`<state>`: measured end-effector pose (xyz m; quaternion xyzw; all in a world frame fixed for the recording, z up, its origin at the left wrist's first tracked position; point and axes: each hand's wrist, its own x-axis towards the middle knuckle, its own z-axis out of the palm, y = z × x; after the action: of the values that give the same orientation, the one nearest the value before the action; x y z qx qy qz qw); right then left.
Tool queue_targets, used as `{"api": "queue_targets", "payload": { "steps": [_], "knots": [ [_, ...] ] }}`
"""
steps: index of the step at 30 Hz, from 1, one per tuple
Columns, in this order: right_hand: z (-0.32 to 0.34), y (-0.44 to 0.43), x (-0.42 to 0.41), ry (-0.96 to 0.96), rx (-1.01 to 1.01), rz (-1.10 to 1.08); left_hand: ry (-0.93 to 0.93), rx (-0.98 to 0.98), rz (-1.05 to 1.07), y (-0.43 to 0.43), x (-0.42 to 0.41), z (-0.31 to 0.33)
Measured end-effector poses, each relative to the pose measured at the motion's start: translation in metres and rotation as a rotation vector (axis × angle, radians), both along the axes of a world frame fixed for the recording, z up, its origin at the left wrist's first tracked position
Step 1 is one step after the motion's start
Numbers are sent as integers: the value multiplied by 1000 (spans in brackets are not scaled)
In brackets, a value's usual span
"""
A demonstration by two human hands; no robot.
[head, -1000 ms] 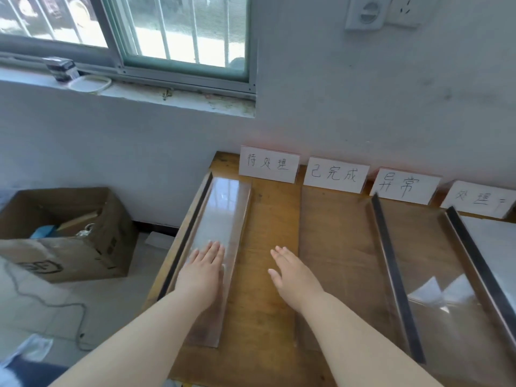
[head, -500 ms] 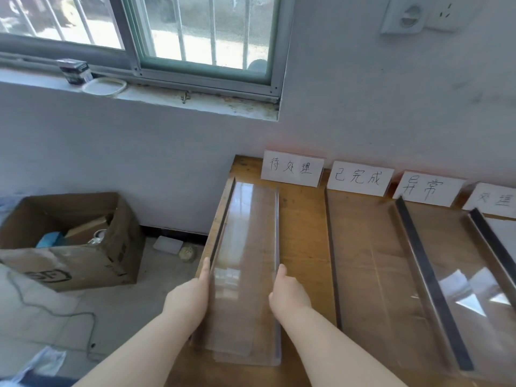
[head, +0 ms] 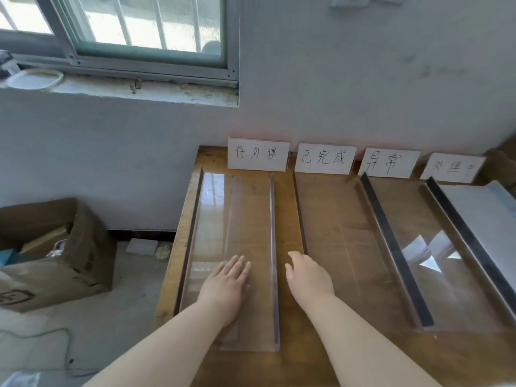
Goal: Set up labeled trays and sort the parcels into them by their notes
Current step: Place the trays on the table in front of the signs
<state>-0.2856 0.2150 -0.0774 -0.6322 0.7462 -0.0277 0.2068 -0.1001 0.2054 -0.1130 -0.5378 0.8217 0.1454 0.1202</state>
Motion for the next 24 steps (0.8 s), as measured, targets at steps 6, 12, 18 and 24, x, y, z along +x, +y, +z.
{"api": "queue_targets", "payload": {
  "steps": [6,12,18,24],
  "knots": [
    [-16,5,-65,29,-14,119,-38,76,-32,3,-34,-28],
    [-35,7,-96,68,142,158,-56,101,-19,-8,-60,-29],
    [-46,8,-110,74,182,246,-93,125,-17,-18,-85,-25],
    [-46,4,-111,115,185,279,-94,118,-26,-15,-101,-26]
  ]
}}
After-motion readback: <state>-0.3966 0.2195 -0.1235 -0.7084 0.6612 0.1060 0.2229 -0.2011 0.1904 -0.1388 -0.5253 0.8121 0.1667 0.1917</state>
